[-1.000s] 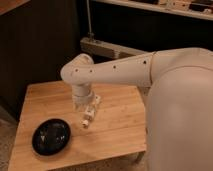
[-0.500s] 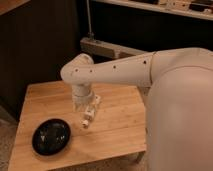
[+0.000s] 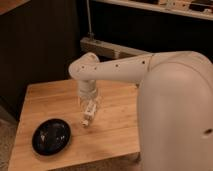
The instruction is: Place the bottle in the ceramic bowl
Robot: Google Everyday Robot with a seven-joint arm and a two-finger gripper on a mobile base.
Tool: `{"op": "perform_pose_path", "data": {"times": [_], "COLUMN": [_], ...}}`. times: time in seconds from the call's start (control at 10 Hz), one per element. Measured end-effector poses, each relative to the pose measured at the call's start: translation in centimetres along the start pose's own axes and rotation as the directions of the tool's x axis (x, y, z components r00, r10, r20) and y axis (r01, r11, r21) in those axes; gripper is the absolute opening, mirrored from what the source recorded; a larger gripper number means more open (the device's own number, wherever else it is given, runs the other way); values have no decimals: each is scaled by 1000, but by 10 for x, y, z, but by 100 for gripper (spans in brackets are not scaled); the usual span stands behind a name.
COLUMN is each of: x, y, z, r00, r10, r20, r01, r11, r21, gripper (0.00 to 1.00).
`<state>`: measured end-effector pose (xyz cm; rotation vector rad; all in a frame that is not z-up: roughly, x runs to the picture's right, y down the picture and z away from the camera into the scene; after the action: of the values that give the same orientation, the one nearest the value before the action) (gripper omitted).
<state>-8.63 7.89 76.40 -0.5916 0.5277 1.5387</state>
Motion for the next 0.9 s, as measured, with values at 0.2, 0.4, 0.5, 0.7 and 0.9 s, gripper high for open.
{"op": "perform_pose_path", "data": {"times": [0.2,0.4,0.5,0.7,0.9], "x": [-18,-24,-25,-27,-28], "y": [-6,-6,-5,-1,5], "z": [19,32,36,46,63], "r00": [1000,999,998,997,996], "r10": [28,43,51,73,84], "r20": [5,12,20,28,24], "r01": [-28,-42,-50,-70,-82], "r11": [999,997,996,994,994], "r21": [-30,-66,-76,-86,-78], "gripper": [65,65,65,65,65]}}
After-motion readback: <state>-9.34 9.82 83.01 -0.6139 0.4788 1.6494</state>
